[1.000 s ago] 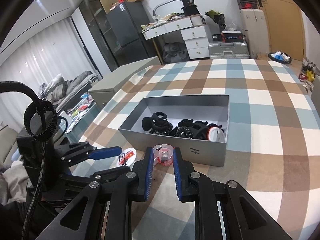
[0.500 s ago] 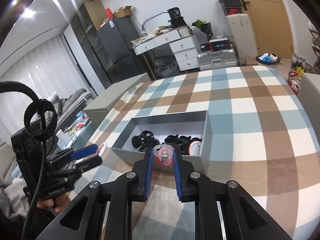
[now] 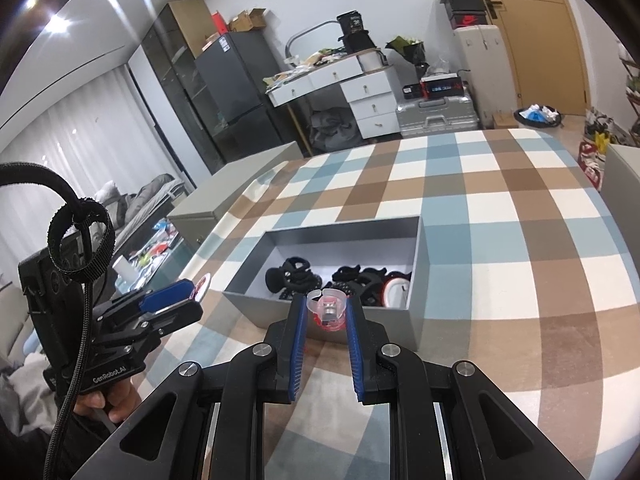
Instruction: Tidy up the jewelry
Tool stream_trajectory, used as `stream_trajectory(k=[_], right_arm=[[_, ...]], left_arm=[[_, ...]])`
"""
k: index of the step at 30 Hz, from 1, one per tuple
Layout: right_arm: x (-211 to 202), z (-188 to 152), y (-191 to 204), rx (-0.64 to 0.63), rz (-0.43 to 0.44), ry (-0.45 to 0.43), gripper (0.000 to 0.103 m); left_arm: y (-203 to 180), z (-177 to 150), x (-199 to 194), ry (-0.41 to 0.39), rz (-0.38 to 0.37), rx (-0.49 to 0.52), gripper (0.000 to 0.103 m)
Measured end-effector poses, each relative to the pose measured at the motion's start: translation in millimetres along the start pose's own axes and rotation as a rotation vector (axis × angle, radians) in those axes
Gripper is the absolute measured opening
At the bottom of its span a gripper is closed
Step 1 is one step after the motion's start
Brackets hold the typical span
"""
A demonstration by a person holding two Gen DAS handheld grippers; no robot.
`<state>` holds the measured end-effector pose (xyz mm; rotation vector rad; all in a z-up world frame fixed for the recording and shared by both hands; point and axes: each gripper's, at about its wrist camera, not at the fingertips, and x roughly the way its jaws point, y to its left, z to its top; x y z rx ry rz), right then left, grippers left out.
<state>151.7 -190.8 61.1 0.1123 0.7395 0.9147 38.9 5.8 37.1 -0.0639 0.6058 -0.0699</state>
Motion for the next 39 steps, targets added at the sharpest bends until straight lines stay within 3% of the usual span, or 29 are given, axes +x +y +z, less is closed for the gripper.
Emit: stream_trajectory(k=[10, 29, 39], right_arm=[[-4, 15, -3, 0.037, 0.025, -0.044, 0.019], [26, 21, -12, 0.077, 0.005, -0.034, 0.019], [42, 21, -21, 0.112, 0.009, -0.005, 0.019]], left_arm=[[16, 8, 4, -0.034, 0.033, -0.075, 0.036], [-10, 24, 44, -0.004, 0.036, 0.003, 0.036], [-8, 21, 58, 0.030, 0.051, -0.019, 0.036]])
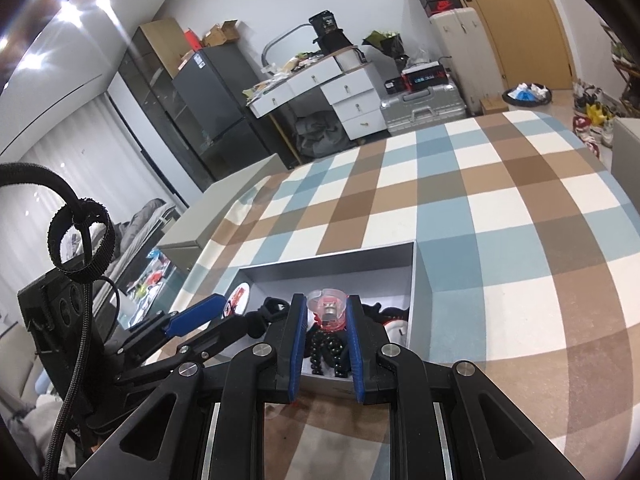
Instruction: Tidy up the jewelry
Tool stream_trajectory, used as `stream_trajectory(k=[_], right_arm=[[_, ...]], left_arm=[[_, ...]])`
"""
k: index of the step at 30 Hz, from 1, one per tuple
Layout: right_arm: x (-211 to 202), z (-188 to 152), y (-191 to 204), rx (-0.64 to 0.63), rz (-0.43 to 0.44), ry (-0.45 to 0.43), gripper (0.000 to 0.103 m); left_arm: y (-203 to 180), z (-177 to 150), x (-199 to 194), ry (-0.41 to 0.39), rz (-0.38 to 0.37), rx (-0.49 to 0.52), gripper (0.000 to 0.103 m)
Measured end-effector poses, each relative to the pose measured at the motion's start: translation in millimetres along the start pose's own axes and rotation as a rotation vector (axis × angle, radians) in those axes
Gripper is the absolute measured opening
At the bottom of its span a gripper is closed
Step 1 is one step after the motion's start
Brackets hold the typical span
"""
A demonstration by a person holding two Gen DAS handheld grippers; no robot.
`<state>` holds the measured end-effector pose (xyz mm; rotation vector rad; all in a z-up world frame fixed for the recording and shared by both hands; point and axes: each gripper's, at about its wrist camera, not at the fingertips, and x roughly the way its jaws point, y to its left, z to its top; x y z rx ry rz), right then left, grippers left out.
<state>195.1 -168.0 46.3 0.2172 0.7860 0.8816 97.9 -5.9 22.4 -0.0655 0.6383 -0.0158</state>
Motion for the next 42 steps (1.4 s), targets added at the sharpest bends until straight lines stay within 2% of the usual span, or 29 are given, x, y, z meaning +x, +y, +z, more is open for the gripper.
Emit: stream_trajectory(k=[8, 16, 22, 23, 25, 31, 33, 38, 42], right_arm=[[1, -4, 2, -0.014, 0.001, 0.016, 0.019], [9, -8, 7, -0.030, 0.000, 0.040, 0.020], [4, -7, 8, -0.035, 0.005, 0.026, 0.021], [3, -7, 8, -0.039, 0.003, 0.028, 0.021], [2, -8, 9, -0.041, 0.000, 0.034, 0.021], [-2, -11, 11, -0.059, -0.008, 0.040, 0.032], [-5, -12, 11, -0.056, -0.004, 0.035, 0.045], [-13, -18, 12, -0.068, -0.030, 0.034, 0.052], [-27, -26, 15, -0.080, -0.037, 0.022, 0.057]], left_arm=[[0, -2, 5, 0.008, 0.016, -0.012, 0.036], [-3, -1, 7, 0.009, -0.001, -0.012, 0.036], [-5, -2, 5, 0.013, -0.005, -0.001, 0.036], [-5, -2, 5, 0.015, -0.006, 0.000, 0.037], [-6, -3, 5, 0.025, 0.001, -0.002, 0.047], [-7, -7, -3, 0.023, -0.016, -0.006, 0.054], [-8, -7, -6, 0.021, -0.007, -0.004, 0.068], [-12, -10, -13, 0.027, -0.030, 0.002, 0.072], [-14, -17, -21, 0.027, -0.019, 0.024, 0.072]])
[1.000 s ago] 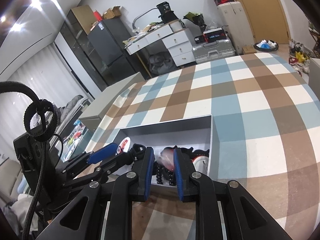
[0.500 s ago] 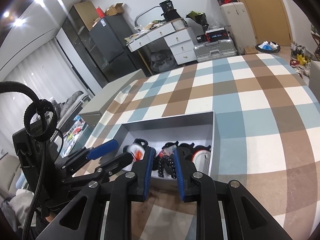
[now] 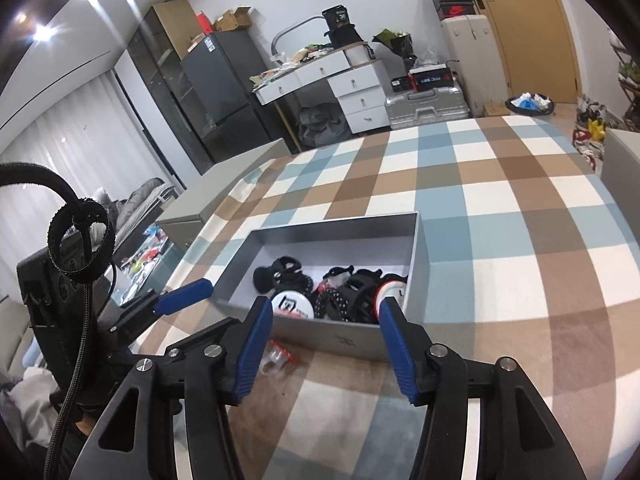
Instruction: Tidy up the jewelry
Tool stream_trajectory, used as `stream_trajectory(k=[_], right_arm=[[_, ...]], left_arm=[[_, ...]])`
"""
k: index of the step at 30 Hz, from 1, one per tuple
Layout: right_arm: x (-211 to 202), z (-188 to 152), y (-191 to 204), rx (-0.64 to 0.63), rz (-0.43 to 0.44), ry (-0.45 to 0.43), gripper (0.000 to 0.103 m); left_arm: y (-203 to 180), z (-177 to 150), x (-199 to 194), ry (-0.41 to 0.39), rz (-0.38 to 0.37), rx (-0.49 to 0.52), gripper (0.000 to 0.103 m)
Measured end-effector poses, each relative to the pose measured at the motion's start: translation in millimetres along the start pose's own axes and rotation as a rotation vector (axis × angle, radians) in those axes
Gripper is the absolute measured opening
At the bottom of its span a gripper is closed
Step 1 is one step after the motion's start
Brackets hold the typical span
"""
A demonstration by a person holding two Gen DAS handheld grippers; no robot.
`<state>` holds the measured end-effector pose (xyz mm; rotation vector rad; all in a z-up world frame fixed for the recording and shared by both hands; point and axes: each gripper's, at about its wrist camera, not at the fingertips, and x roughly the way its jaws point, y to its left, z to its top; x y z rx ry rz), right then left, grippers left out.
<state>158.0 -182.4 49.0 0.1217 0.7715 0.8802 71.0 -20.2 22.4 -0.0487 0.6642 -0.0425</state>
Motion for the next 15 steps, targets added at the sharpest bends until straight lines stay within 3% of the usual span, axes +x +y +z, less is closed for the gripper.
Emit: stream_trajectory(k=[7, 12, 15], right_arm=[[-12, -11, 17, -0.066, 0.008, 0.009, 0.059], [21, -24, 29, -0.085, 0.006, 0.099, 0.058], [39, -33, 34, -0.090, 0.004, 0.147, 0.056]], left_arm=[[11, -21, -11, 0.005, 0.021, -0.035, 0.072], [19, -33, -3, 0.047, 0.086, -0.031, 0.072], [29, -37, -3, 0.059, 0.078, -0.065, 0.072]])
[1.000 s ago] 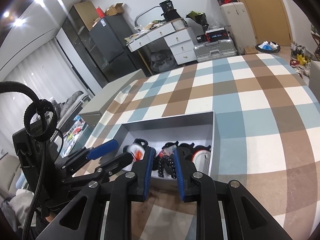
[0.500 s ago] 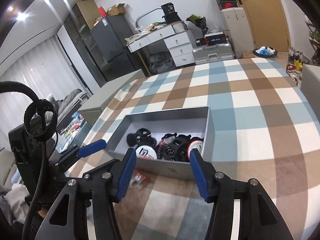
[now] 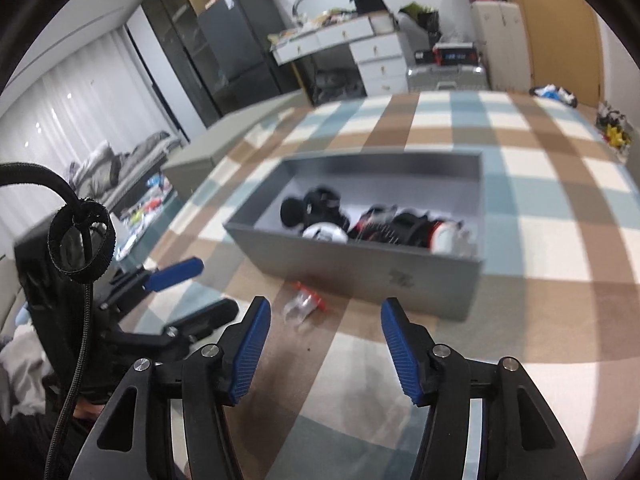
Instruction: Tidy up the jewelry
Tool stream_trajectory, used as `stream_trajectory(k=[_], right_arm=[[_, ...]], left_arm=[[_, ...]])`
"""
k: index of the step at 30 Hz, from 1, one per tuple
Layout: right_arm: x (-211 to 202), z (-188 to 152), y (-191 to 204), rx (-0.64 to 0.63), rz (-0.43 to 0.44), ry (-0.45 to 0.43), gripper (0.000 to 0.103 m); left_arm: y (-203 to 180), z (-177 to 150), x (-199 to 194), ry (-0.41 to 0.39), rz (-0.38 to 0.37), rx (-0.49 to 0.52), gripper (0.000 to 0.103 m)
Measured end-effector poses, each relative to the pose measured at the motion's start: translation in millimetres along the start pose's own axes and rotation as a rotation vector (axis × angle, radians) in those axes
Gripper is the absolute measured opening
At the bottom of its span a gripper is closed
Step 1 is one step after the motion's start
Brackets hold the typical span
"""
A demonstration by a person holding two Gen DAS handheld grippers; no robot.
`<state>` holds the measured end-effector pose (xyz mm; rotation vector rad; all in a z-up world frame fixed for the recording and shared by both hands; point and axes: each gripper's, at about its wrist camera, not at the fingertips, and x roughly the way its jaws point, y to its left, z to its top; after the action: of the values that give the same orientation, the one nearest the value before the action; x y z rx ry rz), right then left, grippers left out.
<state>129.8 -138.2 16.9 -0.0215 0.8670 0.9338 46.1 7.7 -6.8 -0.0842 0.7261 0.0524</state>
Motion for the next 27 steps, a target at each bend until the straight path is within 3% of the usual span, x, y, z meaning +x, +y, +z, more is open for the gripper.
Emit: stream_trajectory(k=[13, 16, 18, 20, 27], right_arm=[[36, 0, 21, -0.047, -0.005, 0.073, 0.046], [41, -1, 23, -0.056, -0.026, 0.085, 0.043], [43, -1, 25, -0.068, -0.044, 0.082, 0.036], [44, -1, 26, -0.083, -0.060, 0.090, 0.027], [20, 2, 23, -0.062, 0.024, 0.041, 0.026]], left_arm=[[14, -8, -4, 0.035, -0.003, -0.024, 0.070], [13, -9, -1, 0.054, -0.013, -0.022, 0.051], [13, -10, 2, 0.075, -0.017, -0.018, 0.023], [12, -11, 3, 0.089, -0.031, -0.017, 0.006], [0, -8, -11, 0.042, -0.086, 0.000, 0.005]])
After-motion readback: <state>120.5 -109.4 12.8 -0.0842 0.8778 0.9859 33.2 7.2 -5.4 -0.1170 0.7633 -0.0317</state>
